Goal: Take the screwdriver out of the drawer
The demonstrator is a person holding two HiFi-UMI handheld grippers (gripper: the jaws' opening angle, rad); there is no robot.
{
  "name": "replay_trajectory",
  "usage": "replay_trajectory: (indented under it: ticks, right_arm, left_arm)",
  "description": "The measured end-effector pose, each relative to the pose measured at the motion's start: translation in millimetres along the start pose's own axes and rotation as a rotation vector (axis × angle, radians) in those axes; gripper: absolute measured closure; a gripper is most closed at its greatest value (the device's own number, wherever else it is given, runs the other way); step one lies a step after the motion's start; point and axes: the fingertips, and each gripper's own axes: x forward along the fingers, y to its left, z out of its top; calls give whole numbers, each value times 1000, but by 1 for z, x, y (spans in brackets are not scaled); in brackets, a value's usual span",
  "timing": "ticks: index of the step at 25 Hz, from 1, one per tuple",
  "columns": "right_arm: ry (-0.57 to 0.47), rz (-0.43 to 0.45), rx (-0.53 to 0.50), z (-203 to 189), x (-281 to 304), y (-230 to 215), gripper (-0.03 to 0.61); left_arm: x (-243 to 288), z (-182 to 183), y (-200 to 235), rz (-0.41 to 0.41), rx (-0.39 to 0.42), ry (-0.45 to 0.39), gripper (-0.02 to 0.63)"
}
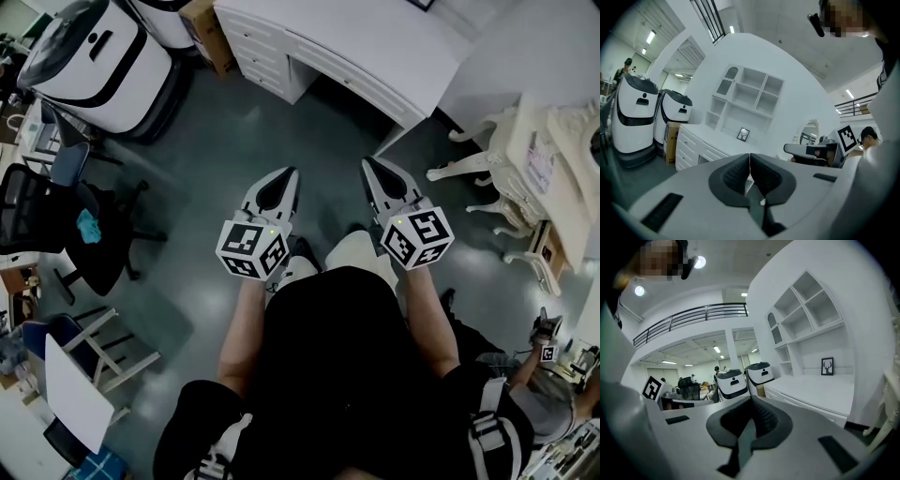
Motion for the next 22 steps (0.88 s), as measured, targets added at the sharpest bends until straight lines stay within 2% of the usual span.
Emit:
replay_trajectory:
  ticks: [9,16,22]
  right_arm:
    - [46,24,-3,-8,28,-50,561]
    - [72,44,-17,19,68,-120,561]
    - [80,64,-25,44,99,-182,561]
  left_arm:
    - [57,-15,10,38,-42,51,591]
    - [133,5,20,87,-54,47,591]
    - [205,24,18,107,-24,55,591]
